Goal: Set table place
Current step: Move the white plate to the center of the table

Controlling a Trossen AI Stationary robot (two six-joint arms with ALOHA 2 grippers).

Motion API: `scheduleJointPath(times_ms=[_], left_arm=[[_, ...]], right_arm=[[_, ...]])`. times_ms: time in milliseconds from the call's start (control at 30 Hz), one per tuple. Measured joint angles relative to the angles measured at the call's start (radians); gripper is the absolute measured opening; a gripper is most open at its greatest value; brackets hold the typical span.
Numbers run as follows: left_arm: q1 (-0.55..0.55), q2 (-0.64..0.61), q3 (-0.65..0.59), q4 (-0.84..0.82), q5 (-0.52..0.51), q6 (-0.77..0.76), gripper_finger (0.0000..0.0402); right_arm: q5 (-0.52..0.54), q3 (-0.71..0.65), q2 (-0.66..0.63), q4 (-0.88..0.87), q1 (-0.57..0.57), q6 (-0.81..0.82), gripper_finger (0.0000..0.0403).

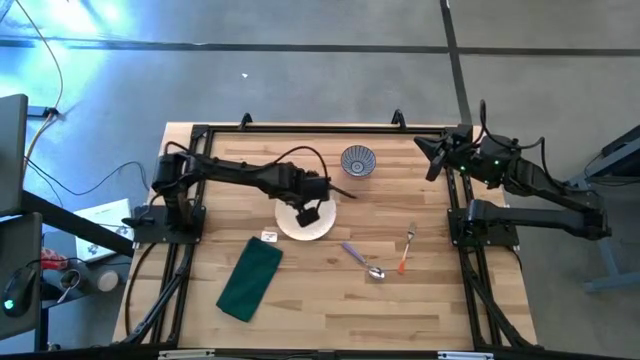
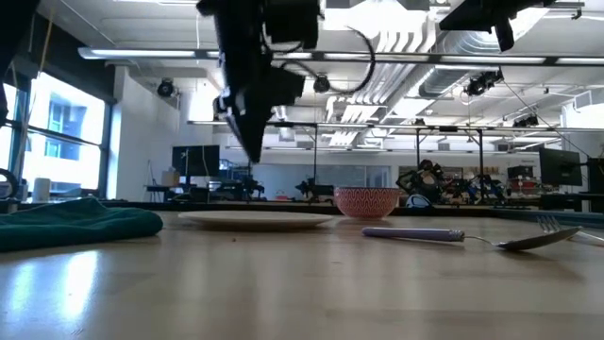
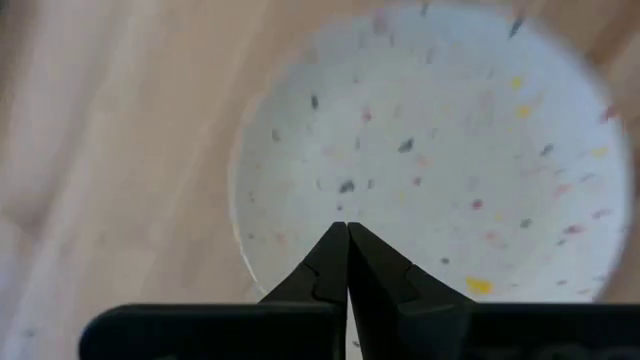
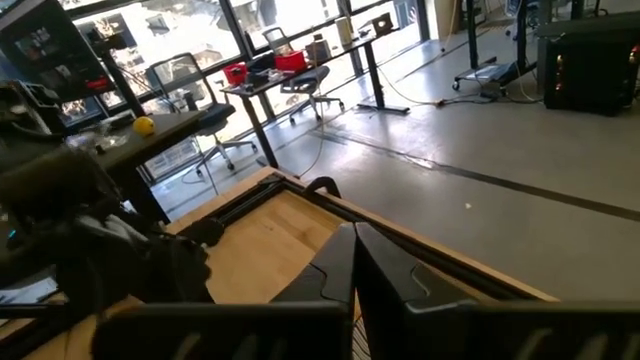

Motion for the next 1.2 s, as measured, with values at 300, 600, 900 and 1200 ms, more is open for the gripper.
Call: scheduleJointPath(times_ms=[300, 600, 900, 1200], left_arm=[[0.011, 0.002, -0.254, 0.204, 0.11, -0.043, 0.0], [-0.028, 0.007, -0.298, 0.266, 0.107, -0.051, 0.0], [-0.025, 0.027, -0.293, 0.482, 0.151, -0.079, 0.0], [0.007, 0.043, -0.266, 0.53, 0.167, -0.125, 0.0]], right_arm=[[0.0, 0.0, 0.0, -0.025, 0.0, 0.0, 0.0], [0.0, 0.0, 0.0, -0.024, 0.0, 0.0, 0.0], [0.0, 0.0, 0.0, -0.018, 0.0, 0.008, 0.0], [0.001, 0.0, 0.0, -0.009, 0.0, 0.009, 0.0]])
